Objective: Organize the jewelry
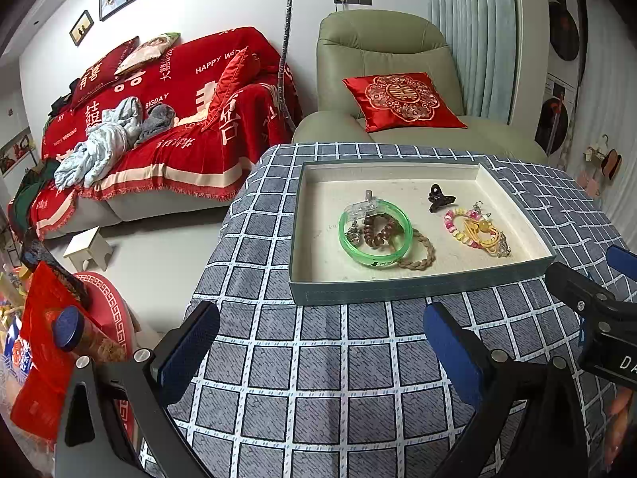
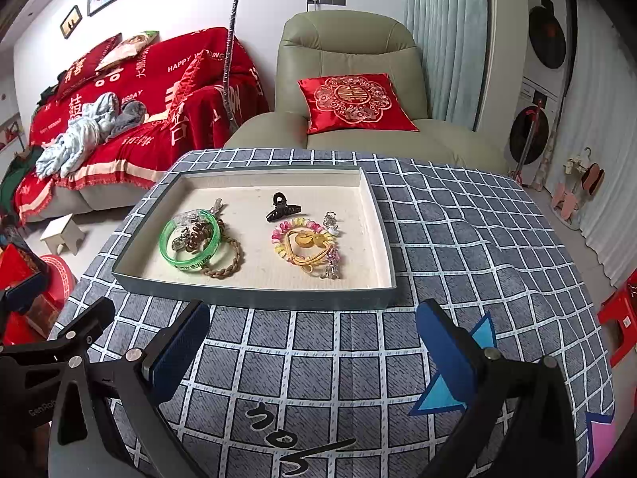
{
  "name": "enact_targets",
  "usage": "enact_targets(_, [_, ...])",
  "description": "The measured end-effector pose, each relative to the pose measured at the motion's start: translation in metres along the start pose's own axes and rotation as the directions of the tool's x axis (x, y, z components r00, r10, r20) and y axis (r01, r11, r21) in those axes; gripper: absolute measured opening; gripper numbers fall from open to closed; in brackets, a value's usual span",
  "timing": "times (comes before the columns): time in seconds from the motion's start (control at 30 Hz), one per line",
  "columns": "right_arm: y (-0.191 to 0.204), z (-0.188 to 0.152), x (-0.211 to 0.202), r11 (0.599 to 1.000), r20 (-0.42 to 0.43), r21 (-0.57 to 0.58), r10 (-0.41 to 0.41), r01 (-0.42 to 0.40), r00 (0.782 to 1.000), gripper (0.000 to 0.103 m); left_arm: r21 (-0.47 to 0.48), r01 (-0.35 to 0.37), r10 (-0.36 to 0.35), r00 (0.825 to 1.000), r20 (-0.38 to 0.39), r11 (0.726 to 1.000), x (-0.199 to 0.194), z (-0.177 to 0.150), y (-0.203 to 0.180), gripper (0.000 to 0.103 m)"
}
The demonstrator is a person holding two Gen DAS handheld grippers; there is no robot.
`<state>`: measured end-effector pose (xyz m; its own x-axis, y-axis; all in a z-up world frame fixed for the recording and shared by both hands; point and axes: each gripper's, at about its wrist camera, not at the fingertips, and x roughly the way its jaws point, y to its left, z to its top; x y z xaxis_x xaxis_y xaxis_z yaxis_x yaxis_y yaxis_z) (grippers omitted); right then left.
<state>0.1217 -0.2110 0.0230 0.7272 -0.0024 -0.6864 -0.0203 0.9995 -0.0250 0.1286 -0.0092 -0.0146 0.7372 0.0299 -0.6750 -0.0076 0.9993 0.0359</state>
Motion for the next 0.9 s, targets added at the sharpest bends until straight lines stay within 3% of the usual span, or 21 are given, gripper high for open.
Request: enact_targets(0.9, [0.0016,0.0016,-0.0006,1.0,0.002,-0.002,0.001,-0.001,1.0,0.103,0.001,0.002,-0.002,1.0,-0.001,1.0,0.0,0.0005,-0.0004,0.103])
